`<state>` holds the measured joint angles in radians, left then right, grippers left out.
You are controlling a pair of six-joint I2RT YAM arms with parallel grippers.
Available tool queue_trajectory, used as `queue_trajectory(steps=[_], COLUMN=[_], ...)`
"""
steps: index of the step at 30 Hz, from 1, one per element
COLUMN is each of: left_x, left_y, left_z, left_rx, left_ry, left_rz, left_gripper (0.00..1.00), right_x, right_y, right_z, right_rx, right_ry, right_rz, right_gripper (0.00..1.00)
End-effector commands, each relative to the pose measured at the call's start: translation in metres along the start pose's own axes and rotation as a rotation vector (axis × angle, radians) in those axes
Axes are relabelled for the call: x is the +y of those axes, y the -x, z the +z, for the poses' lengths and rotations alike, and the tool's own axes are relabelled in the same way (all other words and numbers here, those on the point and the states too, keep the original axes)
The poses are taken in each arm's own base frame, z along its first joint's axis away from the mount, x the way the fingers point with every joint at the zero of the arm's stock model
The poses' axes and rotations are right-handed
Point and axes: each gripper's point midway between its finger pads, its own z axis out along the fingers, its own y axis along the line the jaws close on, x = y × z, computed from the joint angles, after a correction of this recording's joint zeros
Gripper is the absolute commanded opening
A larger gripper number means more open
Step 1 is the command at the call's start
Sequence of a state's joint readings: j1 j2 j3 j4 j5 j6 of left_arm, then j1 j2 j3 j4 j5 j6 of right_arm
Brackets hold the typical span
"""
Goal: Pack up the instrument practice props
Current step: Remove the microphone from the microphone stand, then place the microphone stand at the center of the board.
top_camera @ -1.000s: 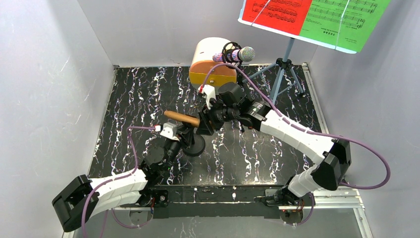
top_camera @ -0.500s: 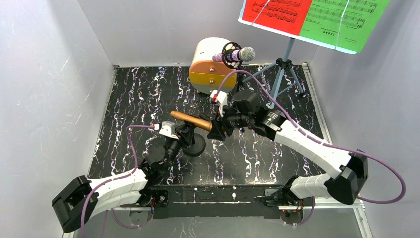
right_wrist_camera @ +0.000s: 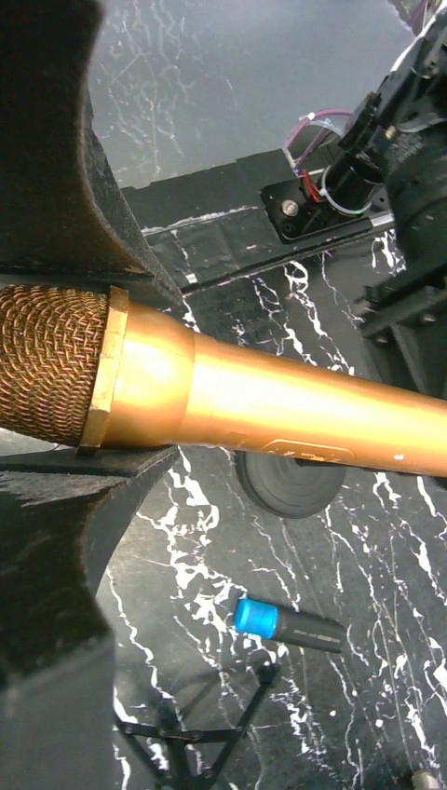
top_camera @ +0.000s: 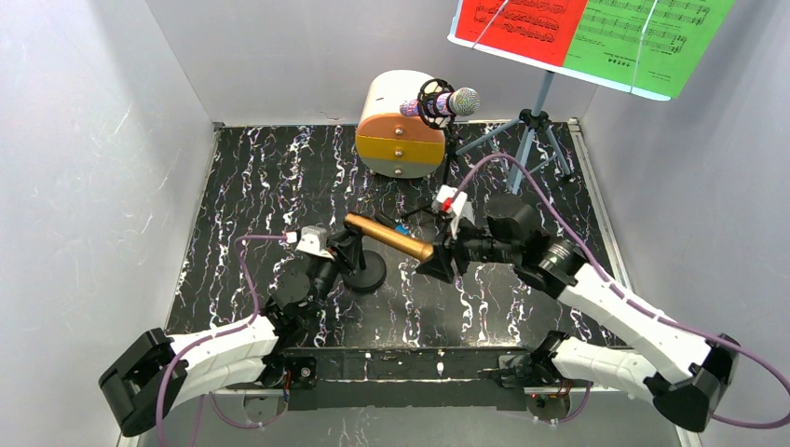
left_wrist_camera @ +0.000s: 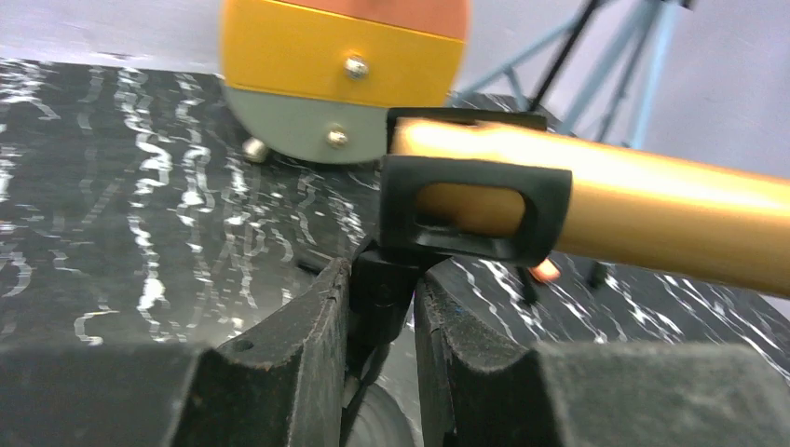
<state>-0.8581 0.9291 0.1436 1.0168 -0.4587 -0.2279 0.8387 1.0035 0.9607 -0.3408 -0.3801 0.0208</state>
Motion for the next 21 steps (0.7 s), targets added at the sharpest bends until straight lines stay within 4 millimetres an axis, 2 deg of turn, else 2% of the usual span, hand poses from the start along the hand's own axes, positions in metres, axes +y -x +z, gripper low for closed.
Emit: queue_trajectory(steps=[1, 7, 14, 16, 21], left_x=[0.113, 0.098, 0.073, 0.063, 0.047], left_y=[-0.040, -0.046, -0.041, -0.038, -0.031], left_z=[-0.029, -0.020, -0.011, -0.010, -0.008], left_rx=[0.115, 0.148, 0.148, 0.142, 0.124], left_ry=[0.488, 0.393, 0.247, 0.194, 0.107], left_rz=[0.172, 0.192, 0.190, 0.185, 0.171], left_gripper=[0.00, 0.00, 0.00, 0.05, 0.27], right_x=[0.017, 0.016, 0.016, 0.016, 0.018], right_y=[-0.011, -0.010, -0.010, -0.010, -0.013], right_z=[-0.033, -0.045, -0.045, -0.043, -0.039], right_rx=[-0.009, -0.061, -0.076, -0.075, -0.058], right_ry=[0.010, -0.030, -0.036, -0.034, -0.009], right_rz=[0.021, 0.016, 0.026, 0.030, 0.037], right_gripper=[0.01, 0.01, 0.01, 0.01, 0.01])
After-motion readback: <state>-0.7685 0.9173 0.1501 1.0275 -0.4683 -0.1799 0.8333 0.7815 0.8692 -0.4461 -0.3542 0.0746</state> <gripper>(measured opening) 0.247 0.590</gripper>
